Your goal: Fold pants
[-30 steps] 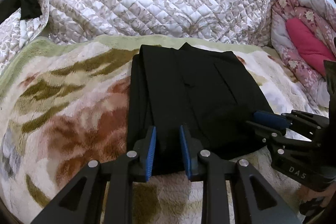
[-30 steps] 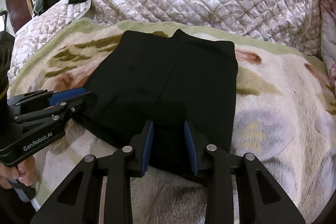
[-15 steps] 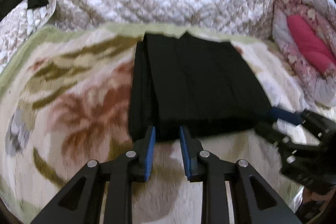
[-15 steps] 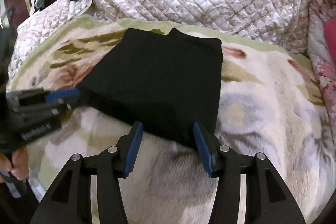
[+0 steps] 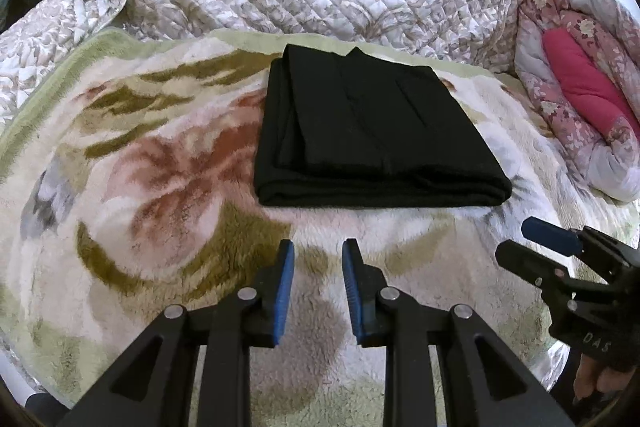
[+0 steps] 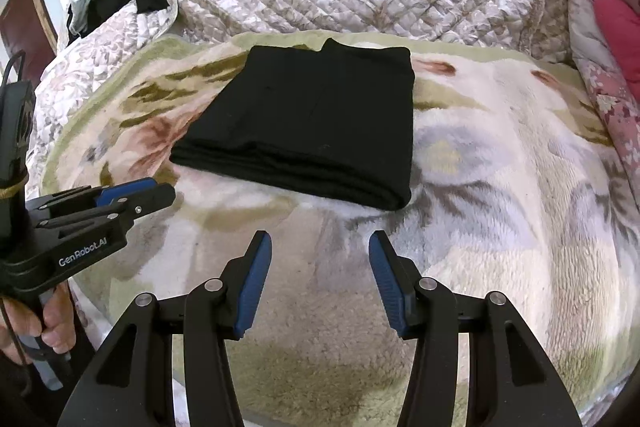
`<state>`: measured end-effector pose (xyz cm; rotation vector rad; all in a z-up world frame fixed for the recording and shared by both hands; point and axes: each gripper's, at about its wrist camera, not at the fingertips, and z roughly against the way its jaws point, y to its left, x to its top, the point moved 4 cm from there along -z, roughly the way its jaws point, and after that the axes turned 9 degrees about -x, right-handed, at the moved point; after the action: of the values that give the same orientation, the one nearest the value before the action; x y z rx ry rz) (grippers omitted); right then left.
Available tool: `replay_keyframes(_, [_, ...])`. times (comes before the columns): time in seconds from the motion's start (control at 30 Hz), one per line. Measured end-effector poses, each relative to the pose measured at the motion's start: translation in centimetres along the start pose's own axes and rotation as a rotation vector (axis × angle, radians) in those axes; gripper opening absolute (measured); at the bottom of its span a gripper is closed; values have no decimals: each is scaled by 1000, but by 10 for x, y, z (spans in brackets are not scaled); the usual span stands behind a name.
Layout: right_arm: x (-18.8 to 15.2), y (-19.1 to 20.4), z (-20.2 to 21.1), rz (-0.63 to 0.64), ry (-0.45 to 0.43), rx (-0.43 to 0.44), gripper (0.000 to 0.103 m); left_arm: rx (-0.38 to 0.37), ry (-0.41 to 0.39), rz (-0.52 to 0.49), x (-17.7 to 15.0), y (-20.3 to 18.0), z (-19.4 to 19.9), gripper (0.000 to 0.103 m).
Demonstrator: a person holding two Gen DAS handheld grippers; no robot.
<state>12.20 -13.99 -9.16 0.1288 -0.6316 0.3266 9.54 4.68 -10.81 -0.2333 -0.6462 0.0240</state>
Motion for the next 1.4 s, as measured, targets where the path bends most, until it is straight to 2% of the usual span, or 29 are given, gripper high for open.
replay_keyframes(0.3, [-4, -5, -28, -4, 43, -42, 53, 29, 35, -10, -1, 7, -22, 28])
replay_keyframes(0.53, [-3, -5, -33, -14, 42, -46, 60, 28, 27, -20, -2, 7, -26, 35])
replay_keyframes(0.77, [-2, -6, -34, -12, 34, -45, 61, 15, 31, -29, -2, 3, -27, 44])
replay_keyframes(1.4, [-3, -4, -33, -15, 31, -43, 61, 24, 33, -40, -3, 2, -27, 47])
